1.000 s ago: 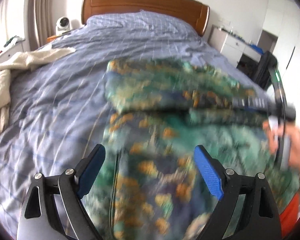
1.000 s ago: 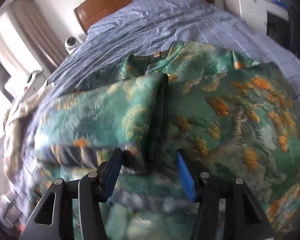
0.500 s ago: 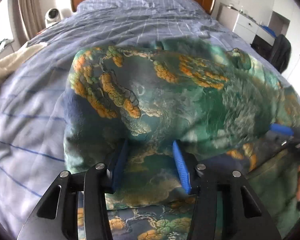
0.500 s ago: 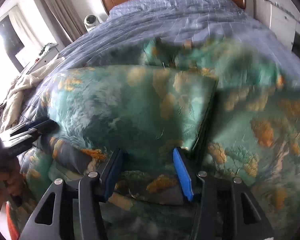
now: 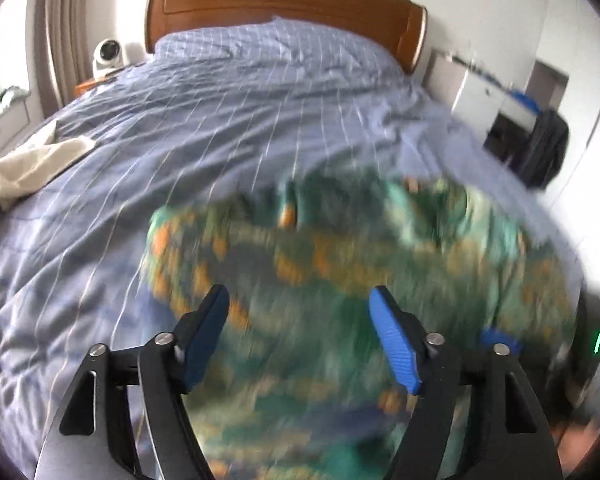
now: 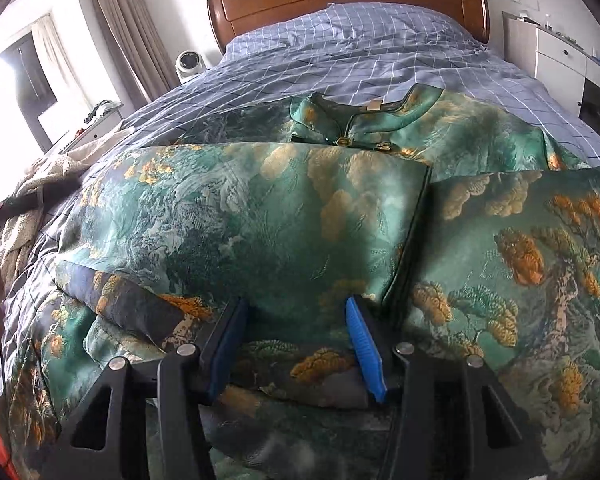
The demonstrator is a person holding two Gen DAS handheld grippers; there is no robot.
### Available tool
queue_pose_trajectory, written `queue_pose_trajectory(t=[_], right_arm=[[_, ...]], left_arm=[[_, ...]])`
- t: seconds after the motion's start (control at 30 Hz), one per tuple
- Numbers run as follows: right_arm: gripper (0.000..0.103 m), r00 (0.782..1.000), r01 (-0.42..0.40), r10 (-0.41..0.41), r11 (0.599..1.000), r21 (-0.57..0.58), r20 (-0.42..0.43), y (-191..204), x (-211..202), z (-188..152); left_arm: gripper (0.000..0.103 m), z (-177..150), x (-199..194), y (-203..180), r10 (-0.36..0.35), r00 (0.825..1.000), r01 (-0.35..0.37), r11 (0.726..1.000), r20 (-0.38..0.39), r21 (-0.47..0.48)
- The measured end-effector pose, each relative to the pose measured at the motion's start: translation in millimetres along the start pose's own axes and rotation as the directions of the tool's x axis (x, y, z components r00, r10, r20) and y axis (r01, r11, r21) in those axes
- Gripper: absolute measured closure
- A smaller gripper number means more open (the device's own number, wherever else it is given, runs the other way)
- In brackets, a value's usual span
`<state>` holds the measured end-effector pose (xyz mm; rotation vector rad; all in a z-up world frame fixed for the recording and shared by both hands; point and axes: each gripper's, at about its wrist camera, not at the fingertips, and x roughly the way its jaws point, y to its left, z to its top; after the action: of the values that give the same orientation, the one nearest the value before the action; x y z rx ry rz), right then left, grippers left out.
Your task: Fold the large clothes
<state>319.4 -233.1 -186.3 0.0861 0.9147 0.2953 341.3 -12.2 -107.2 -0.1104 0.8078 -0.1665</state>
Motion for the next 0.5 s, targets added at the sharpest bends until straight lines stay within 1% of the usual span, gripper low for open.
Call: queue_pose_trajectory(t=[0.03, 0.1, 0.13, 0.2, 0.27, 0.3, 0.33, 0.4, 0.5], right_arm=[[0.051, 1.000, -0.003, 0.003, 1.000, 0.002, 0.002, -1, 0, -1], [0.051, 1.000, -0.006, 0.006, 1.000, 0.003, 0.005, 2, 1, 0], [0.051, 1.000, -0.006, 0.006, 1.000, 0.003, 0.008, 2, 1, 0], [0.051, 1.000, -0.005, 0.005, 1.000, 0.001, 0.014, 3, 1, -2], [0.051, 1.000, -0.006, 0.006, 1.000, 0.001, 0.021, 3, -1, -4], [0.051, 1.000, -0.010, 0.010, 1.000, 0.002, 0.027, 3, -2, -5], [0.051, 0.999, -0.014, 0.014, 1.000, 0.002, 0.030, 3, -3, -6], [0.051, 0.999, -0.012, 0.012, 1.000, -0.001, 0.033, 4, -3, -8], [0.051, 0.999, -0.018, 0.018, 1.000, 0.003, 0.040, 4, -4, -10]], left_arm=[[0.026, 11, 11, 2, 0.011, 1.000, -0.011, 1.000, 0.000, -0.017], [0.026, 20, 31, 6, 0.028, 1.000, -0.029, 0.999, -0.013, -0.045], [0.026, 22, 49, 12, 0.036, 0.999, -0.039, 0.996, -0.034, -0.074], [0.023, 15, 74, 20, 0.055, 0.996, -0.062, 0.992, -0.075, -0.105], [0.017, -6, 107, 29, 0.071, 0.990, -0.082, 0.993, -0.123, -0.088], [0.016, -14, 112, 29, 0.072, 0.991, -0.080, 0.994, -0.113, -0.071], [0.016, -20, 112, 27, 0.085, 0.993, -0.090, 0.994, -0.080, -0.059], [0.015, -22, 111, 25, 0.103, 0.992, -0.106, 0.993, -0.070, -0.044], [0.014, -23, 111, 27, 0.088, 0.994, -0.091, 0.995, -0.063, -0.049]])
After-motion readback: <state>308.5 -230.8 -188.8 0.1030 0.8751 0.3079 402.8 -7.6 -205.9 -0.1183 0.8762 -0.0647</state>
